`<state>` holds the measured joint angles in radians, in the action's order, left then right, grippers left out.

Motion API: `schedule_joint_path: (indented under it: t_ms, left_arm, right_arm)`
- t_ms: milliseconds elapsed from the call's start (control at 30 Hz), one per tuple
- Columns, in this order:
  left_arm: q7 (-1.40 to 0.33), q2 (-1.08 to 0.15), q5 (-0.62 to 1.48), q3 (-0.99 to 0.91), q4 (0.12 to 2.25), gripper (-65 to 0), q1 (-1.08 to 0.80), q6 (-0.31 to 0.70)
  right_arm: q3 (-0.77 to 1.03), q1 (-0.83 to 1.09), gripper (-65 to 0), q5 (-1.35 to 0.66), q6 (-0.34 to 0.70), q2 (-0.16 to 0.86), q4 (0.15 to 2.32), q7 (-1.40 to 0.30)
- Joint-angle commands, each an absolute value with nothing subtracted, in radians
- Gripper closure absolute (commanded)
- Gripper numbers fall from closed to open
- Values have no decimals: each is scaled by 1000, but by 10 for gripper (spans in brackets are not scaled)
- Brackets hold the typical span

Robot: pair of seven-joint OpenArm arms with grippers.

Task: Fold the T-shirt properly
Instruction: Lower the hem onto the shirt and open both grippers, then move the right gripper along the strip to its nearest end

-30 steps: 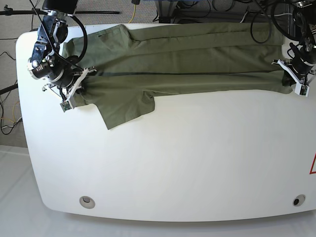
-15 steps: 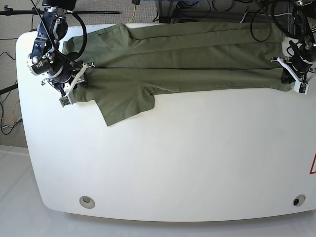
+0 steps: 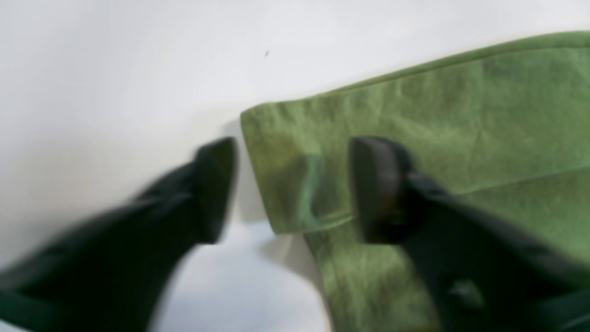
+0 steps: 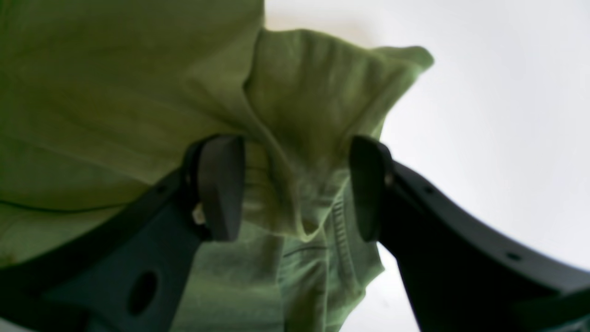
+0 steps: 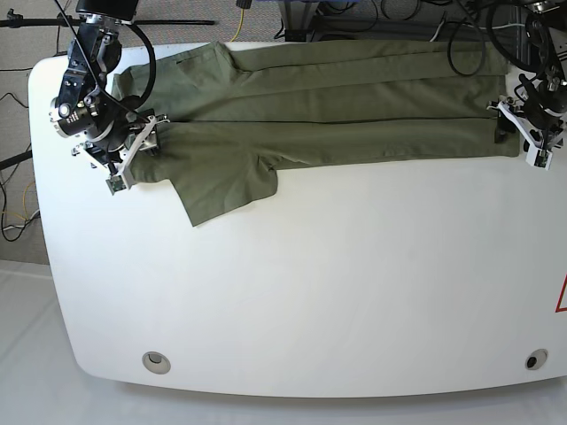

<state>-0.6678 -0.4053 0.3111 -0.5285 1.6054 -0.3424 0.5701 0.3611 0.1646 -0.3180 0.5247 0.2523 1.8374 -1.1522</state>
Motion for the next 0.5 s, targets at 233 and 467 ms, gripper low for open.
schedule_joint_path:
  t_ms: [233, 467]
  left_arm:
    - [-596, -424, 325, -547, 1624, -470, -313, 568]
    - [-572, -413, 326, -555, 1620, -447, -299, 567]
  right_arm:
    - [370, 138, -347, -379, 532, 268, 1854, -1132]
    - [370, 123, -341, -430, 524, 268, 1845, -1125]
